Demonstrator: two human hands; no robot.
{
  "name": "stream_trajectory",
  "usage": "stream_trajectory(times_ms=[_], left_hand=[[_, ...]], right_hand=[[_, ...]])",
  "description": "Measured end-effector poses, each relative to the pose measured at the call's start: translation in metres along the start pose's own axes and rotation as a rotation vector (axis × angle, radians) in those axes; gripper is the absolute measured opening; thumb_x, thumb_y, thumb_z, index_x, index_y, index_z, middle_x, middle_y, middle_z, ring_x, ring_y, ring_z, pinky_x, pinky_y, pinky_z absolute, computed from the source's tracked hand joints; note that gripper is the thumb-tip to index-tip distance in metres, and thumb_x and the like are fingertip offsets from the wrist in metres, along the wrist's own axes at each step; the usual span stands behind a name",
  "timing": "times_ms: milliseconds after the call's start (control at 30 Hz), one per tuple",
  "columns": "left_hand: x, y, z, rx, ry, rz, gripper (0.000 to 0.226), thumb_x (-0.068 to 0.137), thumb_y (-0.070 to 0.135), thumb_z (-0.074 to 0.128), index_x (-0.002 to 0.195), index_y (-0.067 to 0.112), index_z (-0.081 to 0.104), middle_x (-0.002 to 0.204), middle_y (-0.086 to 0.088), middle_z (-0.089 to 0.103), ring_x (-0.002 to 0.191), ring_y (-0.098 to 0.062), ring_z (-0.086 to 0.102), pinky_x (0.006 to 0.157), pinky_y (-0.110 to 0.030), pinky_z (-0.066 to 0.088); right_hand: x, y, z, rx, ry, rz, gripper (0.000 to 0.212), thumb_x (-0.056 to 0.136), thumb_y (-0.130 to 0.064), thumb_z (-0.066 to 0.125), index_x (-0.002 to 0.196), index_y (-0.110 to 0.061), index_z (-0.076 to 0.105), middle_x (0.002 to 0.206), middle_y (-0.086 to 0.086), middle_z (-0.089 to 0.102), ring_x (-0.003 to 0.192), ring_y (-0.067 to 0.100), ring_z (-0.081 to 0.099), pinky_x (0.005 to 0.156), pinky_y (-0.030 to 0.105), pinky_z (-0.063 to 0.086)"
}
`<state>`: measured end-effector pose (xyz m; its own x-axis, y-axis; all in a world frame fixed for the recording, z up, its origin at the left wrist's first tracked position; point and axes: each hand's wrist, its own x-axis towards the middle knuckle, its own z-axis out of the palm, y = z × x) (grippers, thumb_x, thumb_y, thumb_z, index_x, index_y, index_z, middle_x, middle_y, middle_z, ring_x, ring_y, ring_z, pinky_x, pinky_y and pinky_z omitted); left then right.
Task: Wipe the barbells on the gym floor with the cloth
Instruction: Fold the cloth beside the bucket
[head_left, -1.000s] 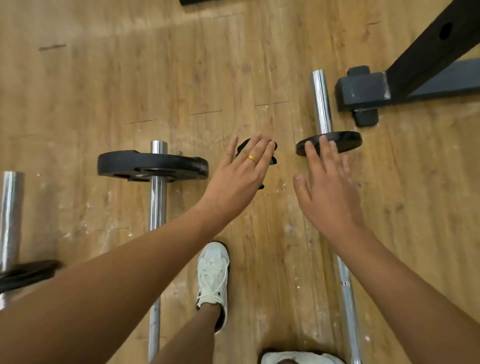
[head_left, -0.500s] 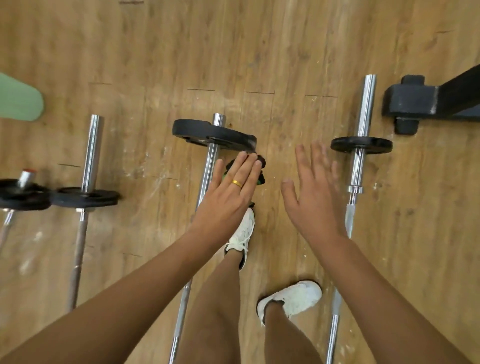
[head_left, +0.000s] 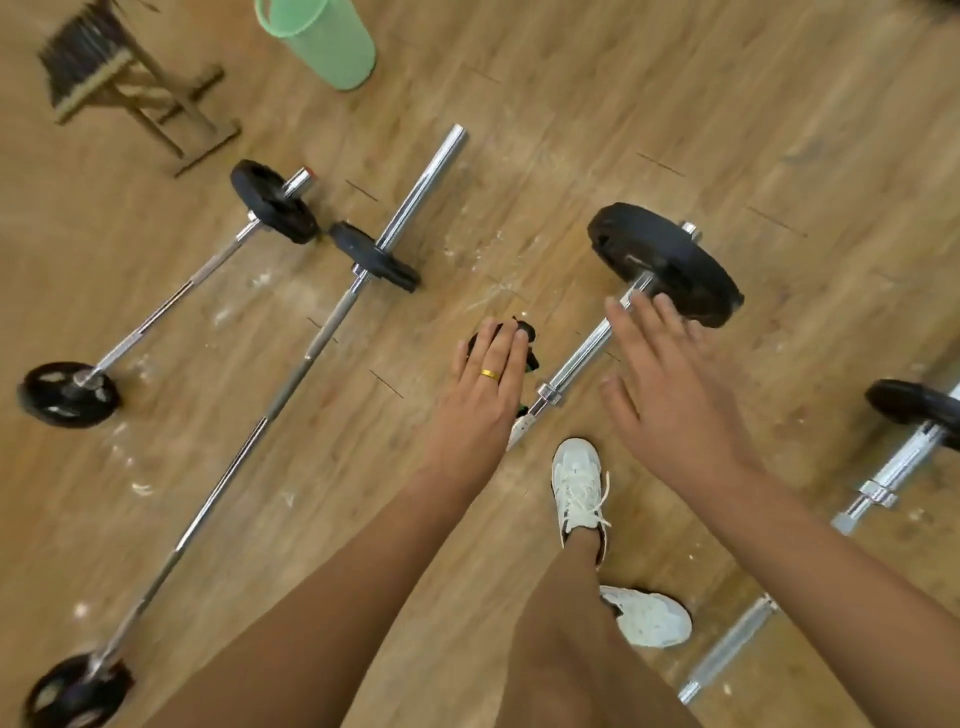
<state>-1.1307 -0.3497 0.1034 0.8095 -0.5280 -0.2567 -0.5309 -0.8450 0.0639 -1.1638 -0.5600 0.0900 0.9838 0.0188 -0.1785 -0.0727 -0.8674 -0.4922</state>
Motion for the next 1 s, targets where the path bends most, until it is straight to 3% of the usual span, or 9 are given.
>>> stream_trajectory(times_ms=[167,267,433,567,833,1000], left_hand=[[-0.005,-0.057,-0.022,-0.018,0.071,-0.157,0.071,0.086,-0.002,0.018,0.157,-0.002,0.021,0.163,-0.021,0.024,0.154,-0.036,0.01,0.123,-0.049,0.002],[-0.006,-0.084,-0.034,-0.03,0.06,-0.229,0.079,0.081,-0.008,0.023,0.158,-0.001,0.014,0.165,-0.019,0.018,0.155,-0.035,0.003,0.123,-0.048,-0.002],[0.009,-0.118,-0.043,0.004,0.142,-0.263,0.082,0.074,-0.016,0.035,0.154,-0.003,0.028,0.158,-0.02,0.034,0.151,-0.036,0.019,0.119,-0.052,0.011],[0.038,-0.13,-0.058,-0.009,0.124,-0.31,0.082,0.075,-0.016,0.035,0.155,-0.003,0.026,0.159,-0.02,0.032,0.151,-0.035,0.017,0.12,-0.052,0.016],[0.113,-0.132,-0.098,-0.017,0.116,-0.439,0.086,0.071,-0.018,0.034,0.155,-0.001,0.024,0.16,-0.02,0.031,0.152,-0.035,0.019,0.12,-0.052,0.007],[0.15,-0.146,-0.138,0.021,0.135,-0.498,0.082,0.074,-0.018,0.035,0.154,-0.003,0.027,0.159,-0.021,0.034,0.151,-0.036,0.024,0.12,-0.052,0.011]], right_hand=[[0.057,-0.056,-0.005,-0.038,-0.043,-0.139,0.061,0.102,-0.027,0.047,0.158,-0.015,0.024,0.163,0.015,0.027,0.153,0.031,0.019,0.121,0.049,0.018],[0.089,-0.079,-0.013,-0.067,-0.079,-0.208,0.058,0.103,-0.027,0.042,0.157,-0.014,0.025,0.161,0.016,0.03,0.152,0.031,0.02,0.121,0.05,0.02],[0.14,-0.1,-0.031,-0.137,-0.125,-0.285,0.06,0.101,-0.034,0.034,0.157,-0.016,0.023,0.162,0.014,0.029,0.153,0.029,0.019,0.122,0.049,0.018],[0.181,-0.101,-0.044,-0.117,-0.164,-0.309,0.06,0.103,-0.037,0.028,0.16,-0.02,0.016,0.165,0.01,0.021,0.155,0.025,0.01,0.125,0.045,0.012],[0.262,-0.08,-0.075,-0.089,-0.214,-0.39,0.059,0.103,-0.035,0.031,0.159,-0.018,0.019,0.165,0.011,0.023,0.154,0.026,0.014,0.124,0.049,0.018],[0.309,-0.067,-0.118,-0.092,-0.235,-0.426,0.058,0.104,-0.033,0.034,0.158,-0.016,0.024,0.165,0.01,0.022,0.155,0.025,0.012,0.125,0.044,0.011]])
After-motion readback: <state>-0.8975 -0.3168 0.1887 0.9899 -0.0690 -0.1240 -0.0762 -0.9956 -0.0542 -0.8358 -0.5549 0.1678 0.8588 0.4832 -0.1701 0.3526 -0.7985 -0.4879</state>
